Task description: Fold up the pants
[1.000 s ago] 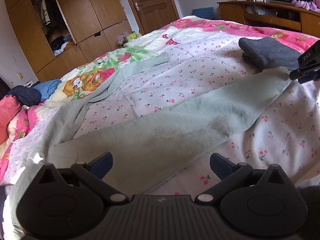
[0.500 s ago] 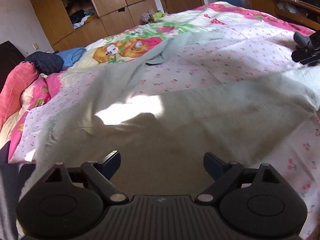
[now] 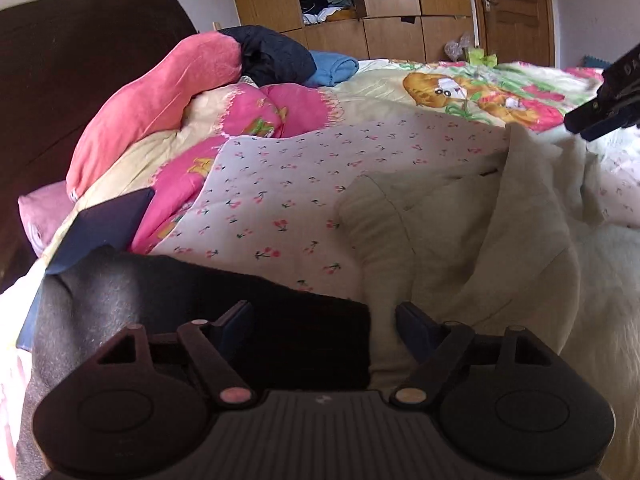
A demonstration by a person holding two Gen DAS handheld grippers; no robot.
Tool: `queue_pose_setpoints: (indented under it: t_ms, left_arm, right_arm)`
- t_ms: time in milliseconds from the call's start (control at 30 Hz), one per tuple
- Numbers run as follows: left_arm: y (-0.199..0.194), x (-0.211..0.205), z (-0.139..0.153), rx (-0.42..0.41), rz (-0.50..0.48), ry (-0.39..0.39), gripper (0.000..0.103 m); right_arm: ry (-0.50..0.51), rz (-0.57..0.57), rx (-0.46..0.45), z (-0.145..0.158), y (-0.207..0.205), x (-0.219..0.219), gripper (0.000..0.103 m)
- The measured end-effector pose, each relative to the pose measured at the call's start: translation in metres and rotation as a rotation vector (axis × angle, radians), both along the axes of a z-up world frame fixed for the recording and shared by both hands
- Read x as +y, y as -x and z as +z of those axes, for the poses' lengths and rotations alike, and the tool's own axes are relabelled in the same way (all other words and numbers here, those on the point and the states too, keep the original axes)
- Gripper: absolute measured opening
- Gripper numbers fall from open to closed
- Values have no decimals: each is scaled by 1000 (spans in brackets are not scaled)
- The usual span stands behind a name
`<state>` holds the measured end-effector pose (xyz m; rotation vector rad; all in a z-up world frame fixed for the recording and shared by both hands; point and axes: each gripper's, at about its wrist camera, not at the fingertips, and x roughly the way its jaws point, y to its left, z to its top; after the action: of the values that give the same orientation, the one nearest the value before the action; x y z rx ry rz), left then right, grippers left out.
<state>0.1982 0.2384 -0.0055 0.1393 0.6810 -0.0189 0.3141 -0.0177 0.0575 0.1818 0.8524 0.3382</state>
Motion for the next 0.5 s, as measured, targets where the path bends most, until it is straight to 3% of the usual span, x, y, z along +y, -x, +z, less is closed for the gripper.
queue_pose_setpoints:
  t_ms: [67, 133, 200, 333, 400, 500]
  left_arm:
    - [-6, 14, 8, -10, 25, 44, 94]
    - [-14, 15, 24, -75, 38, -3, 93]
    - [-30, 11, 39, -114, -38, 12, 94]
    - [-77, -9, 47, -50, -208, 84, 95]
    - [-102, -23, 40, 10, -263, 67, 94]
    - [-127, -26, 27, 98, -334, 78, 94]
  right_arm:
    - [63, 42, -17, -1, -12, 19, 30]
    - [147, 99, -20, -3, -26, 38, 31]
    - [177, 162, -32, -4, -37, 51, 33]
    - [249, 378, -68, -16, -61, 79, 54]
    - [320, 478, -66, -26, -72, 89, 54]
    - [409, 536, -53, -44, -92, 96, 56]
